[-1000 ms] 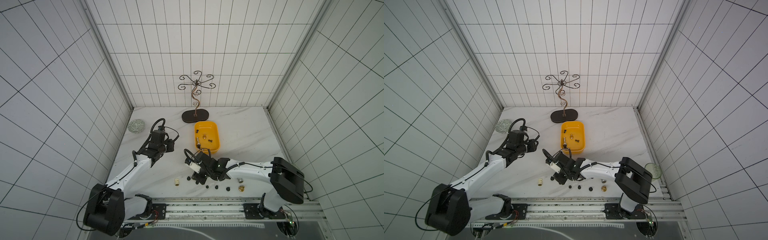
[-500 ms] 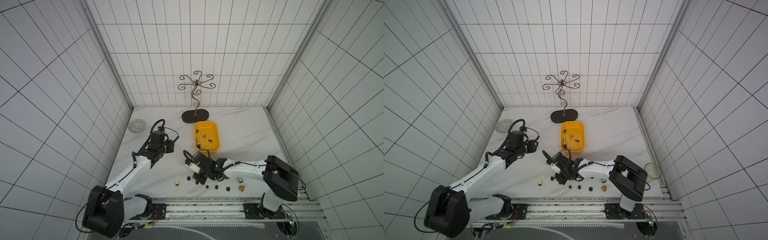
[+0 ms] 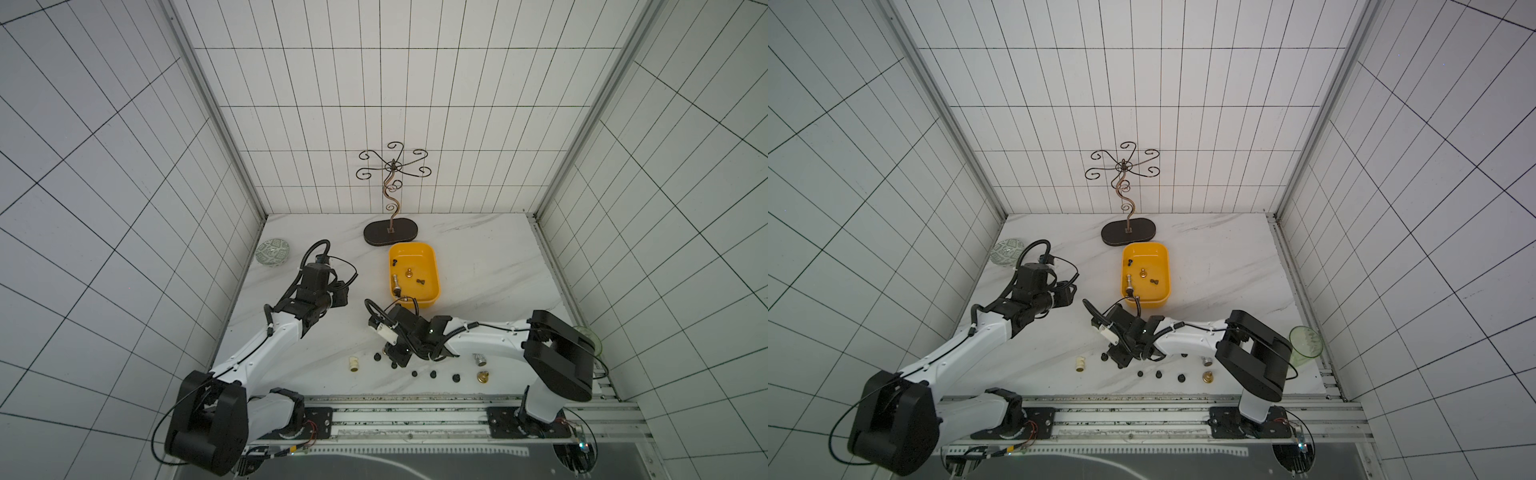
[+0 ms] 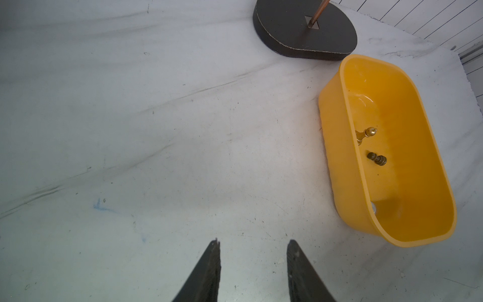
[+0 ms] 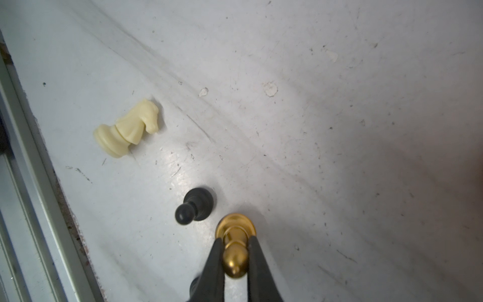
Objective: Put the chess pieces into the storage box
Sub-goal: Pick up the chess piece at the center of the board, then place the chess piece in the storage box.
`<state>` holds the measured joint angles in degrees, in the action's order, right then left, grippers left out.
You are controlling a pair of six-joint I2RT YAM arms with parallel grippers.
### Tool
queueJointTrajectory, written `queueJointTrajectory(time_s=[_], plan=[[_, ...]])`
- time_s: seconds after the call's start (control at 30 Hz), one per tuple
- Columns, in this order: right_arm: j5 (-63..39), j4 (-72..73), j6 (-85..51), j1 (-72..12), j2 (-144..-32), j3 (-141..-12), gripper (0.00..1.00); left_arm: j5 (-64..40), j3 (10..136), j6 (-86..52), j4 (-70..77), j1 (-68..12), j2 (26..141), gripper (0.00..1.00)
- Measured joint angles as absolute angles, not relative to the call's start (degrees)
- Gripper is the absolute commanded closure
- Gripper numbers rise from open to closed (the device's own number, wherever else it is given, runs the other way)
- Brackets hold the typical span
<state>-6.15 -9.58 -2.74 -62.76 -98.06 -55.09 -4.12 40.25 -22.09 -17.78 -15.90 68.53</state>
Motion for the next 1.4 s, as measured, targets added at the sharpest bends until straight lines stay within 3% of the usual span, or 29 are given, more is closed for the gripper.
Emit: queueJointTrajectory(time_s=[0.23, 0.57, 0.93, 1.4], plan=[[-5.87, -9.58, -2.72, -60.34, -92.33, -55.09, 0.92, -4.58, 40.27, -22.09, -17.78, -15.90, 68.55, 0.59], [-6.33, -9.78, 0.12, -45.23, -88.20, -59.11, 0.92, -6.09, 40.27, -22.09, -17.76, -15.90, 68.71, 0.59], [-6.52, -10.20, 2.96, -30.24, -104.51, -72.51, 0.92, -8.67, 38.59, -22.48, -17.56, -15.90, 67.26, 0.58], [-6.31, -13.80, 3.40, -28.51, -115.07, -82.06, 0.82, -10.22, 36.58, -23.92, -17.34, -15.90, 65.67, 0.58]])
